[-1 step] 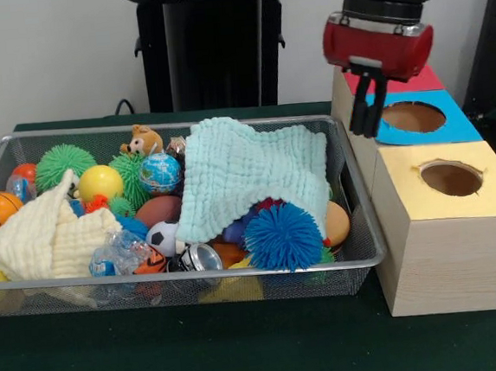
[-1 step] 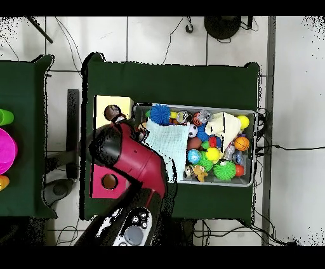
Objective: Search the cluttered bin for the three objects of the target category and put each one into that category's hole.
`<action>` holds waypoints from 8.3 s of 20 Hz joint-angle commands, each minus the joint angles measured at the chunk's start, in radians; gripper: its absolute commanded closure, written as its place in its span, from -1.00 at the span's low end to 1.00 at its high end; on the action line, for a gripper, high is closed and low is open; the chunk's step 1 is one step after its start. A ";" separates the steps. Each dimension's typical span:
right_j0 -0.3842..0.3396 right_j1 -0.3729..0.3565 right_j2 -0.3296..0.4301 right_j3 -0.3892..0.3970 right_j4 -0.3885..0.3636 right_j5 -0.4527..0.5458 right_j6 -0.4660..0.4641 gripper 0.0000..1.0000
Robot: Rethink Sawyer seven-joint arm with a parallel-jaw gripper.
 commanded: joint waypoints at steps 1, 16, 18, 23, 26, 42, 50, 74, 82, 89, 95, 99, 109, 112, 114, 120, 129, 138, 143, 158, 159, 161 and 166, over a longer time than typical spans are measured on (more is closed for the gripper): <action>-0.119 -0.001 0.121 0.062 -0.112 -0.078 0.031 1.00; -0.335 -0.028 0.331 0.127 -0.334 -0.237 0.039 -1.00; -0.348 -0.025 0.355 0.136 -0.349 -0.243 0.056 -1.00; -0.348 -0.032 0.388 0.164 -0.348 -0.231 0.114 -1.00; -0.355 -0.039 0.426 0.196 -0.335 -0.241 0.147 -1.00; -0.424 -0.002 0.524 0.312 -0.395 -0.390 0.179 -1.00; -0.440 0.028 0.513 0.326 -0.429 -0.456 0.204 -1.00; -0.523 0.224 0.553 0.216 -0.510 -0.629 0.190 -1.00; -0.514 0.222 0.544 0.219 -0.516 -0.654 0.194 1.00; -0.509 0.151 0.546 0.260 -0.497 -0.598 0.190 1.00; -0.490 0.066 0.524 0.286 -0.473 -0.525 0.177 1.00; -0.485 0.007 0.511 0.302 -0.468 -0.465 0.164 1.00; -0.494 -0.108 0.493 0.353 -0.493 -0.365 0.156 1.00; -0.498 -0.136 0.487 0.368 -0.501 -0.348 0.152 1.00; -0.499 -0.149 0.485 0.372 -0.503 -0.336 0.149 1.00; -0.501 -0.170 0.478 0.364 -0.499 -0.303 0.137 1.00; -0.528 -0.237 0.467 0.367 -0.512 -0.212 0.101 1.00; -0.660 -0.397 0.484 0.411 -0.572 -0.049 -0.007 1.00; -0.725 -0.483 0.467 0.402 -0.605 0.078 -0.060 1.00; -0.866 -0.454 0.550 0.327 -0.688 0.111 -0.086 1.00; -0.871 -0.444 0.558 0.323 -0.693 0.103 -0.084 1.00; -0.877 -0.422 0.571 0.314 -0.701 0.084 -0.077 1.00; -0.880 -0.388 0.588 0.282 -0.714 0.071 -0.062 1.00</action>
